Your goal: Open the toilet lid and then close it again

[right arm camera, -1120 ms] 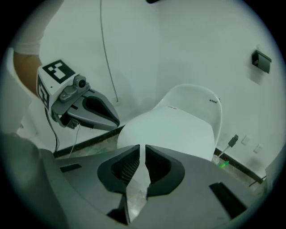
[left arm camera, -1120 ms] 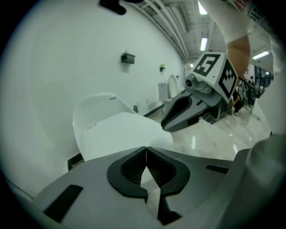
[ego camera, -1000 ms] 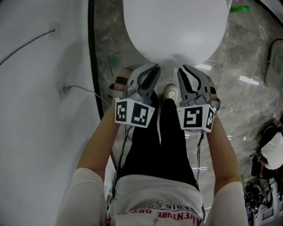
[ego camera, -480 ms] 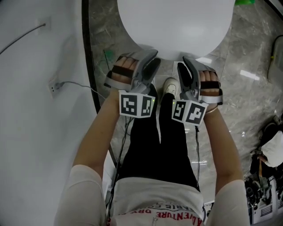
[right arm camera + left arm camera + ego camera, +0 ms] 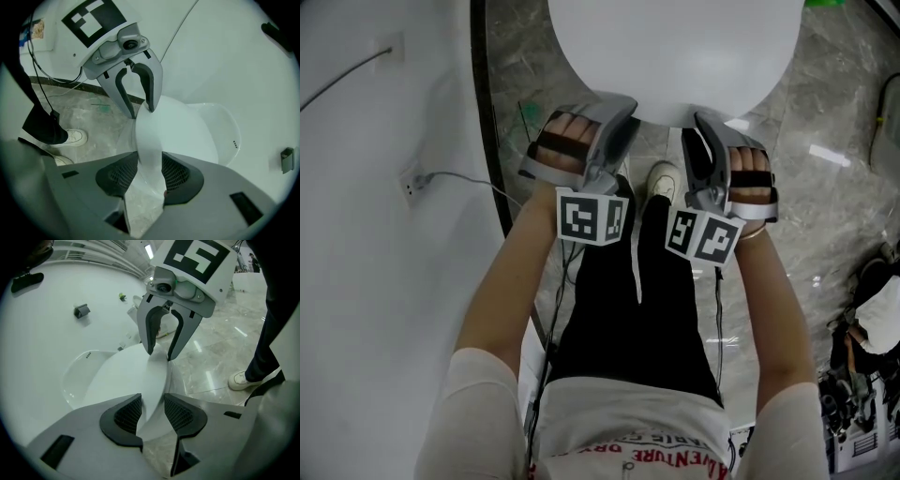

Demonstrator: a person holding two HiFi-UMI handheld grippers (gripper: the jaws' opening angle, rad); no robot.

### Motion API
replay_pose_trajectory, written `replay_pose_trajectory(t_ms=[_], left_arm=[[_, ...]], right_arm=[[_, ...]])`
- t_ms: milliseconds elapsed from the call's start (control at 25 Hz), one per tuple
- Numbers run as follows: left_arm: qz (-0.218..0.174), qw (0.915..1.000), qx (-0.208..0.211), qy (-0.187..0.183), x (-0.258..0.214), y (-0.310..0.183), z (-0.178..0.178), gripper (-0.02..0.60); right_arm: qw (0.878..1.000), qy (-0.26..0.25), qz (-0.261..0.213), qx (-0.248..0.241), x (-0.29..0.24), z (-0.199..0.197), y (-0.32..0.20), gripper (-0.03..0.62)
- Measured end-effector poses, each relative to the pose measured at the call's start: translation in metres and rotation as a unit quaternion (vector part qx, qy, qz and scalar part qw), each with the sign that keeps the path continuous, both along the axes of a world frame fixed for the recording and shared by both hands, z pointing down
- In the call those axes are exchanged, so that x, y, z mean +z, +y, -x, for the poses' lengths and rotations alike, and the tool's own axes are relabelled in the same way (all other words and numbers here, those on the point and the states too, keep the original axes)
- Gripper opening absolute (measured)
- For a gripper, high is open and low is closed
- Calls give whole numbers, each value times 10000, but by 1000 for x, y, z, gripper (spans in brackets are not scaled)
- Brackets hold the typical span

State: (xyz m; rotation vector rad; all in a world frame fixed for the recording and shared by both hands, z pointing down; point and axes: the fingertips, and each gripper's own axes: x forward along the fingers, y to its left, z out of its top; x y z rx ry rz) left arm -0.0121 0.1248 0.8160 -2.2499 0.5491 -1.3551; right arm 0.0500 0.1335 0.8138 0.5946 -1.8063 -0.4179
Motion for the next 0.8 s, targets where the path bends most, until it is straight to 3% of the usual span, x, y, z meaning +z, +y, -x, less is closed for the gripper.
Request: replay_pose_trajectory(t_ms=[480,800], left_arm=[[-387,9988,288,-103,-44,-9,0,134],[-618,9979,70,156,-113,-19,-5,115]], right_arm=[[9997,-17,-235,-61,-52,-1,-3,130],[9976,-119,-667,-168,-119,-4,-12,130]])
